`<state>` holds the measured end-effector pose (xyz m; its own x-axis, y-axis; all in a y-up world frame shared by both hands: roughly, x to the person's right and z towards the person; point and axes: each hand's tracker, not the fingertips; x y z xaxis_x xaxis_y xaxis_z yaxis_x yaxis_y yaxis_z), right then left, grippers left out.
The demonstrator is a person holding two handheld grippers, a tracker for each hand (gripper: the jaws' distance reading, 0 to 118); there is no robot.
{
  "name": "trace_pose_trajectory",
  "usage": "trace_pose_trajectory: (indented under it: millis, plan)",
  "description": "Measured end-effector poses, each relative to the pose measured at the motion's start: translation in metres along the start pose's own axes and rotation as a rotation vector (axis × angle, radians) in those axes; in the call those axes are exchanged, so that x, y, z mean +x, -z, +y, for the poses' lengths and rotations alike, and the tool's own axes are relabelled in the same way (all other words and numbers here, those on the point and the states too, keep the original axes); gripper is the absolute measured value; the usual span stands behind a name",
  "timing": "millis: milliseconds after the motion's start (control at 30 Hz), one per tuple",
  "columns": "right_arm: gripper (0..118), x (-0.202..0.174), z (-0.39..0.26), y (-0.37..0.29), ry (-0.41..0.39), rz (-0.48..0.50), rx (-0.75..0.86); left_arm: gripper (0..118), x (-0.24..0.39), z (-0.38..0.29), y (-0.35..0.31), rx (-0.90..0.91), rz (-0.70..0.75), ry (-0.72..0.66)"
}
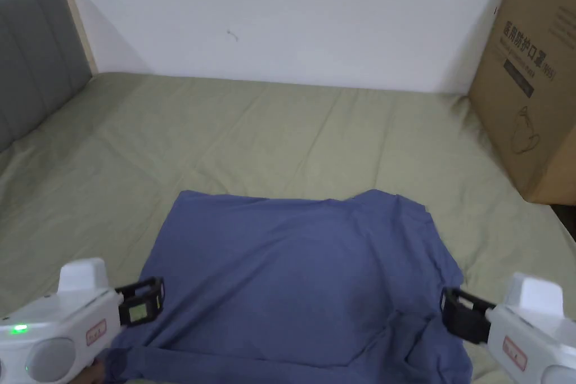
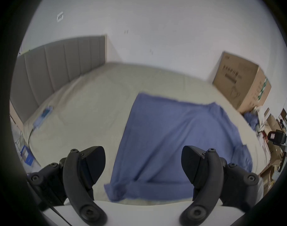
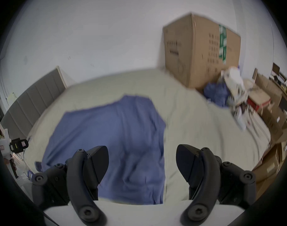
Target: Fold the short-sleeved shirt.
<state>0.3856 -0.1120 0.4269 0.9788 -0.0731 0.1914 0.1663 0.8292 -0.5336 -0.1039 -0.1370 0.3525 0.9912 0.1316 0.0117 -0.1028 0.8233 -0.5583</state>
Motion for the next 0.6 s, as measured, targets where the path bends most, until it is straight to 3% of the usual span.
trace_pose_trajectory:
  millis: [233,300,333,400,433,467,533,567,600]
  plan:
    - [88,-0.024,0.054,-0.04,-0.067,-0.021,0.267,97,0.038,0.054,-0.033,0.286,-0.021,0.032]
    - [86,-0.031,0.058,-0.048,-0.078,-0.031,0.325,85,0.048,0.061,-0.039,0.349,-0.009,0.048]
    - [82,-0.034,0.059,-0.051,-0.085,-0.037,0.354,73,0.052,0.062,-0.042,0.383,-0.011,0.058]
    - [63,-0.04,0.06,-0.054,-0.106,-0.054,0.379,48,0.061,0.063,-0.047,0.433,-0.001,0.088]
    - [39,-0.043,0.059,-0.055,-0.11,-0.059,0.391,28,0.065,0.062,-0.048,0.451,0.003,0.102]
    - [25,-0.045,0.058,-0.057,-0.117,-0.065,0.403,17,0.068,0.061,-0.049,0.469,-0.001,0.118]
    - [19,-0.049,0.057,-0.056,-0.133,-0.089,0.42,11,0.073,0.059,-0.052,0.482,-0.015,0.151]
    - [7,-0.051,0.055,-0.056,-0.143,-0.098,0.429,2,0.076,0.058,-0.051,0.485,-0.014,0.17]
    - [6,-0.051,0.053,-0.056,-0.145,-0.088,0.429,0,0.078,0.057,-0.052,0.488,-0.019,0.191]
